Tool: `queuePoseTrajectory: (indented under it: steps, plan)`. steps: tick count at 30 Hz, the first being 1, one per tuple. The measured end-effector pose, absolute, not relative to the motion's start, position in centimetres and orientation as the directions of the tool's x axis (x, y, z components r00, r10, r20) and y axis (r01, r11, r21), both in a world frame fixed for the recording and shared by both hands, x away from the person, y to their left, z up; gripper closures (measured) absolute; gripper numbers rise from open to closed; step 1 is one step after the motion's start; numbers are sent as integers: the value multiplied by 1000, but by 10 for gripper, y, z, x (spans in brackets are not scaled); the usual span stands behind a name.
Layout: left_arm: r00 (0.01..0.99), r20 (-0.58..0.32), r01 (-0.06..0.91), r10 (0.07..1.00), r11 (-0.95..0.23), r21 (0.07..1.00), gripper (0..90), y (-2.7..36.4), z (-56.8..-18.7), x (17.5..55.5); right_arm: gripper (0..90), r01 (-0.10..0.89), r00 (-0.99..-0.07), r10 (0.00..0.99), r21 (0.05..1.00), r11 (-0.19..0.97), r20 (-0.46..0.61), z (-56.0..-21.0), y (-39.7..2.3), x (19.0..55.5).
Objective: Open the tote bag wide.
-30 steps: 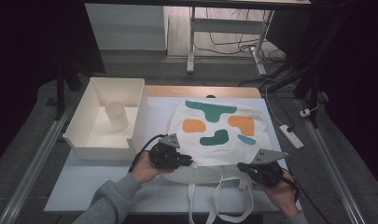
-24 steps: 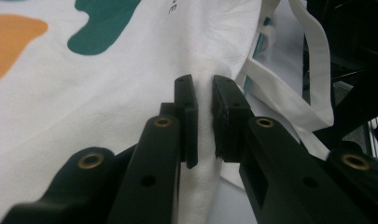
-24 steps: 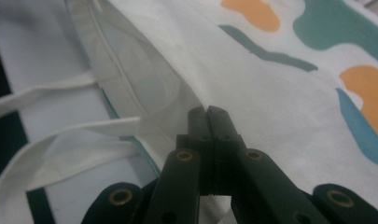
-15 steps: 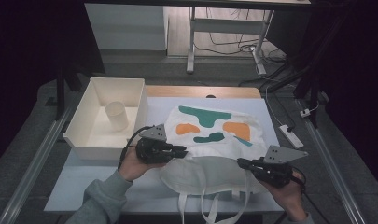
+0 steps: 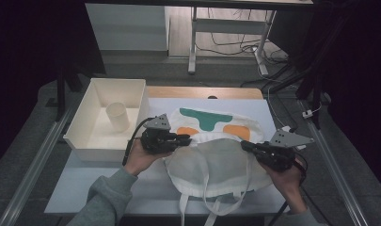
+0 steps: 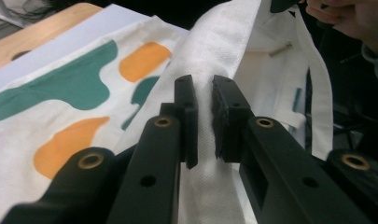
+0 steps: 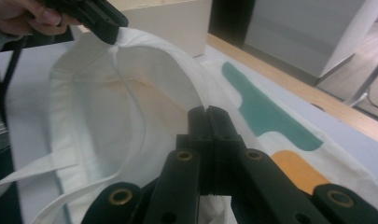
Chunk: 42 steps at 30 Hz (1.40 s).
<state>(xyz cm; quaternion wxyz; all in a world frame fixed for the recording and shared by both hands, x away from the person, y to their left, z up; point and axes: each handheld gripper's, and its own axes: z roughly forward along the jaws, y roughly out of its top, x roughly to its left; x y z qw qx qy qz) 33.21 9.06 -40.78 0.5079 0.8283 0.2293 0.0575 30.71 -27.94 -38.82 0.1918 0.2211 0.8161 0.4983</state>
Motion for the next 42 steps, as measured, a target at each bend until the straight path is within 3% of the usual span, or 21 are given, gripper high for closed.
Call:
queuePoseTrajectory:
  steps: [22,42]
  plan:
    - [835,-114,392,539,-436,810,802,64,-436,369,894,255,-755,646,859,444,-110,-415,-280,363]
    - [798,-144,460,585,-439,772,804,44,-461,404,896,389,-719,695,811,437,-30,-445,-288,414]
